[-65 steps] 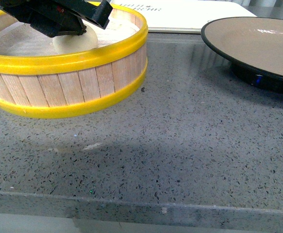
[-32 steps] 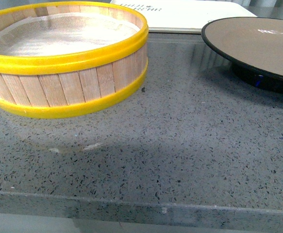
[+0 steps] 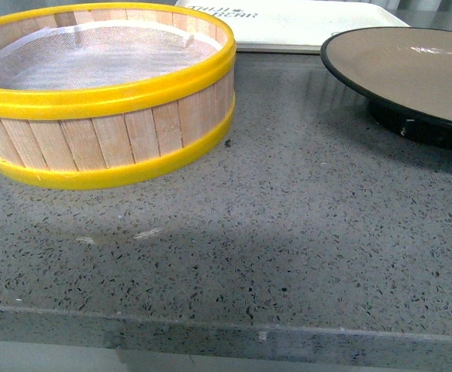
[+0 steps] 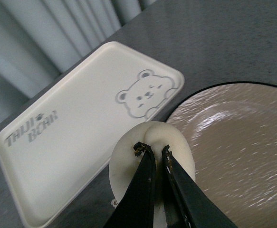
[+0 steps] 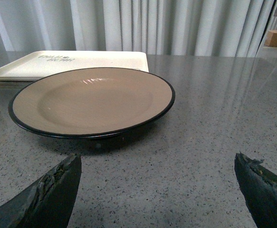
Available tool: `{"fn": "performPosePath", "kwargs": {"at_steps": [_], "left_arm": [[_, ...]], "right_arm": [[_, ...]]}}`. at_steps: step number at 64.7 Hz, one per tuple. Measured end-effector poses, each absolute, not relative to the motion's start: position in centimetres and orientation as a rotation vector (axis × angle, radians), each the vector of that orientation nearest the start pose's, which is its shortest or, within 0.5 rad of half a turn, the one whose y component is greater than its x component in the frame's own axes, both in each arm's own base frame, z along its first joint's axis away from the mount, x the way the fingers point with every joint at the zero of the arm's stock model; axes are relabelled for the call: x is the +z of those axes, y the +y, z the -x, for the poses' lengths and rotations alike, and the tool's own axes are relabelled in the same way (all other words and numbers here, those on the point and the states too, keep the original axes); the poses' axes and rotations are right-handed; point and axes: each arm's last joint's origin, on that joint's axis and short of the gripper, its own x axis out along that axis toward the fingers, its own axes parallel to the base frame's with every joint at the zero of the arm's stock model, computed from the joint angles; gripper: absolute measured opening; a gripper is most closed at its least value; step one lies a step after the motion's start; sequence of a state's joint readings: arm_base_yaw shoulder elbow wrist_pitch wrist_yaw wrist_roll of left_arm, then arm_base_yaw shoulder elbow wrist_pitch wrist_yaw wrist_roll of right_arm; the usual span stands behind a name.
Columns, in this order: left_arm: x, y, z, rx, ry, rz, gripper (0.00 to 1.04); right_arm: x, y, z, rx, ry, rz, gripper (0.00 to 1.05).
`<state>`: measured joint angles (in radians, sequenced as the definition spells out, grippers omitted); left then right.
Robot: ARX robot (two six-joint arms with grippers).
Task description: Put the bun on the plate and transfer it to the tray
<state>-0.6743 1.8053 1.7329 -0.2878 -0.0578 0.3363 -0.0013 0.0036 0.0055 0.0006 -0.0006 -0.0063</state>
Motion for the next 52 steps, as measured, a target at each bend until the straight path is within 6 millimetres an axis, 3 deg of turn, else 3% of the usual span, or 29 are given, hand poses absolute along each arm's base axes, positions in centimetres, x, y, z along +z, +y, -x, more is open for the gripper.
{"fn": "performPosePath", "kwargs": {"at_steps": [7, 17, 52], "left_arm": [[35.1, -29.1, -32.8, -0.725, 0.253, -0.471, 0.04], [32.4, -31.8, -32.9, -0.771, 0.296, -0.5, 0.04], [27.8, -35.0, -32.4, -0.792, 0.344, -0.562, 0.04]], "right_arm": [[16.5, 0.0, -9.8, 0.0, -0.002, 0.006, 0.96], [16.5, 0.0, -9.8, 0.0, -0.002, 0.006, 0.96], [16.5, 0.0, -9.8, -0.001, -0.002, 0.006, 0.96]]}}
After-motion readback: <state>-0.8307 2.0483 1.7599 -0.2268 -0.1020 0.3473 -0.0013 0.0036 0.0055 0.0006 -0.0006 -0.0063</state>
